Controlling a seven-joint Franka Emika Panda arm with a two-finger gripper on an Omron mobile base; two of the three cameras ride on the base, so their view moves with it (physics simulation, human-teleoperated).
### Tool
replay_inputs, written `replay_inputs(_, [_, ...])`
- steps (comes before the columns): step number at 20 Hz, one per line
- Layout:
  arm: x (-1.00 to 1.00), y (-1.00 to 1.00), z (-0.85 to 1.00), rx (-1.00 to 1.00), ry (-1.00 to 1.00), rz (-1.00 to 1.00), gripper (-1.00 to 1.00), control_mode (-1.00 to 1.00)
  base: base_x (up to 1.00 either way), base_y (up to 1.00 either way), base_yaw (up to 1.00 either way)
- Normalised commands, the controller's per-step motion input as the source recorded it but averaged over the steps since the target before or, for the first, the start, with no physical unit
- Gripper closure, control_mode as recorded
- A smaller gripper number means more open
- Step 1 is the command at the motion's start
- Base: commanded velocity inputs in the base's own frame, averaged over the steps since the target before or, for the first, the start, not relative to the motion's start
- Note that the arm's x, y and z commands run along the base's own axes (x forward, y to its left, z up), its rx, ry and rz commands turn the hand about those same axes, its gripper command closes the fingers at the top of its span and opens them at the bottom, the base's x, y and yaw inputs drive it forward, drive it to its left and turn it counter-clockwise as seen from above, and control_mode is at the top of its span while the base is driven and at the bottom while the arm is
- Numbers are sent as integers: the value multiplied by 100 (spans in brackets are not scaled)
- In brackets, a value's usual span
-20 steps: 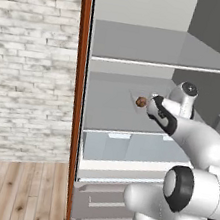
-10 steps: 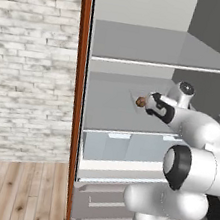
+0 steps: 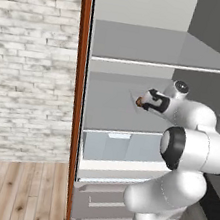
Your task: Place the tupperware containing the chicken drumstick and garlic meal in the microwave. Close the microwave door and press the start button to reheat the meal.
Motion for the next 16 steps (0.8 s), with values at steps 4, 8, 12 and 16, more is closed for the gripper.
replay_inputs(4, [35, 0, -31, 2, 2, 0, -100, -100, 0, 0, 0])
replay_inputs(8, [34, 0, -23, 3, 0, 0, -100, -100, 0, 0, 0])
replay_inputs(12, [29, 0, -29, 3, 2, 0, -100, -100, 0, 0, 0])
replay_inputs(16, [28, 0, -29, 0, 4, 0, -100, -100, 0, 0, 0])
